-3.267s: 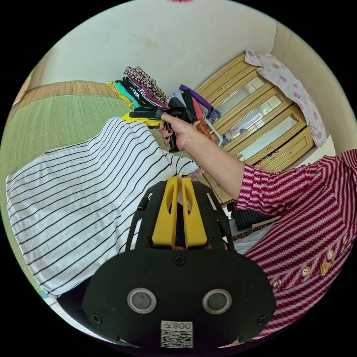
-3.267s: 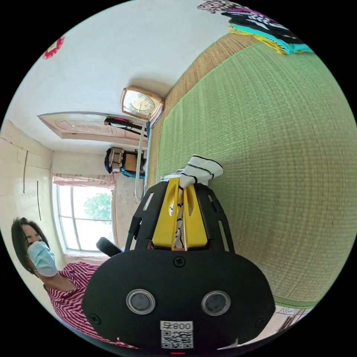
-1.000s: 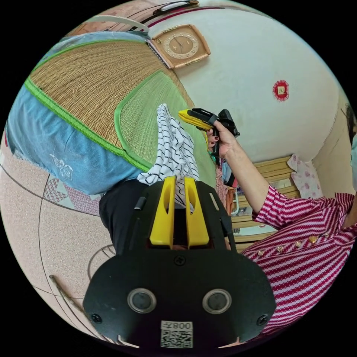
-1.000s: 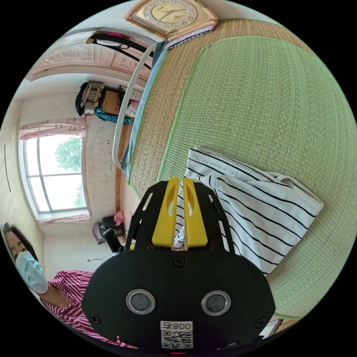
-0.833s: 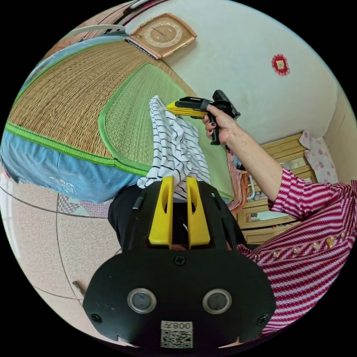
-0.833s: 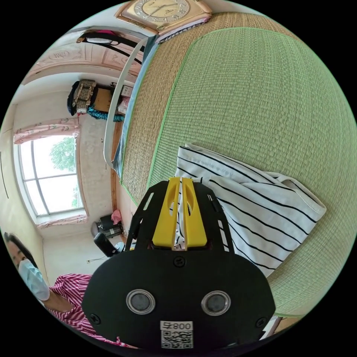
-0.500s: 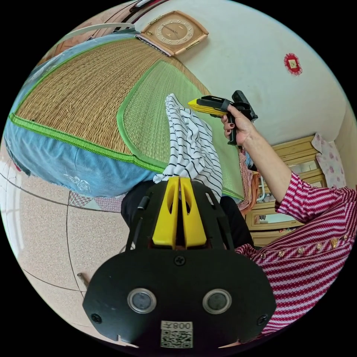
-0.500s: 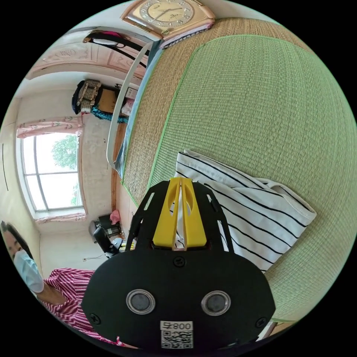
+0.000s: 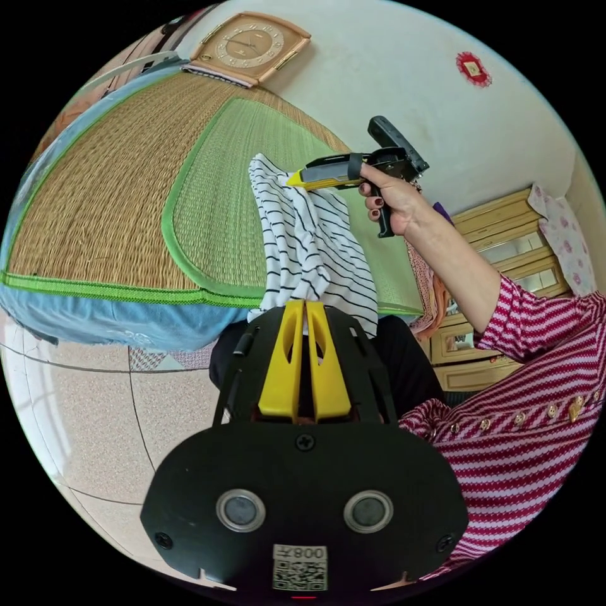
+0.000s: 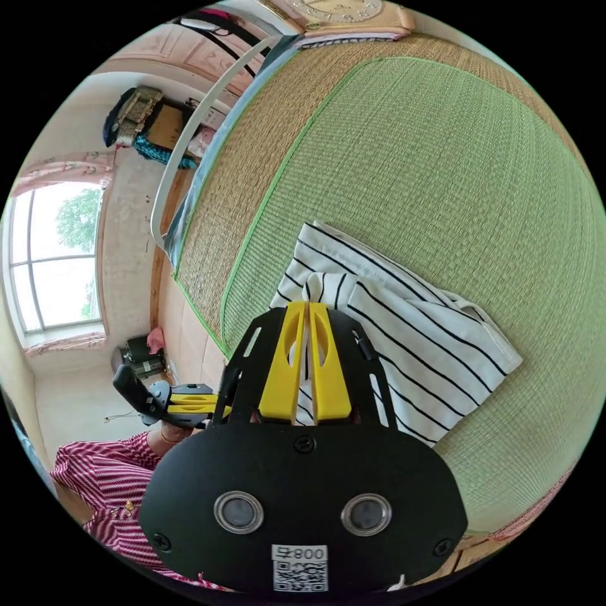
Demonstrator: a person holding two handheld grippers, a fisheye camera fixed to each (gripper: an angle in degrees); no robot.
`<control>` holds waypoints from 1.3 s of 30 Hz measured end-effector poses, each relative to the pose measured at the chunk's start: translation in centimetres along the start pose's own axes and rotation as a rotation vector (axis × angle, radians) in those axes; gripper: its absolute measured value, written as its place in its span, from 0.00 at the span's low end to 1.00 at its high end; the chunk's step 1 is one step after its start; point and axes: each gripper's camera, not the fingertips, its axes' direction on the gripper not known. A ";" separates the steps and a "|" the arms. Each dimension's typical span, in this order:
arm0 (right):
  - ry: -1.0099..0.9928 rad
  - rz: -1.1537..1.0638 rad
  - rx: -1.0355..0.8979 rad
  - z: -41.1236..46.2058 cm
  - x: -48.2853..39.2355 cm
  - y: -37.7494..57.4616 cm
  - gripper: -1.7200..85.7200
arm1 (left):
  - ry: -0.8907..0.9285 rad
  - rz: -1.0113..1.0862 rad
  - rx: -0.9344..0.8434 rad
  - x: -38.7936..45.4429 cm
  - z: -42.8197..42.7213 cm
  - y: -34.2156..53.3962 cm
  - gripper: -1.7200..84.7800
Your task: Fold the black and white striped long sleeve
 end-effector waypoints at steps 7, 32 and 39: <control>-0.129 0.084 0.011 0.4 3.2 -0.8 0.03 | 0.003 -0.076 -0.024 -1.5 0.7 0.2 0.03; -0.108 0.057 0.157 -8.4 5.7 2.7 0.04 | -0.019 -0.058 -0.067 0.8 1.5 -1.9 0.02; 0.085 0.082 0.137 -10.2 6.6 6.4 0.10 | -0.013 -0.053 -0.075 0.9 1.5 -2.3 0.02</control>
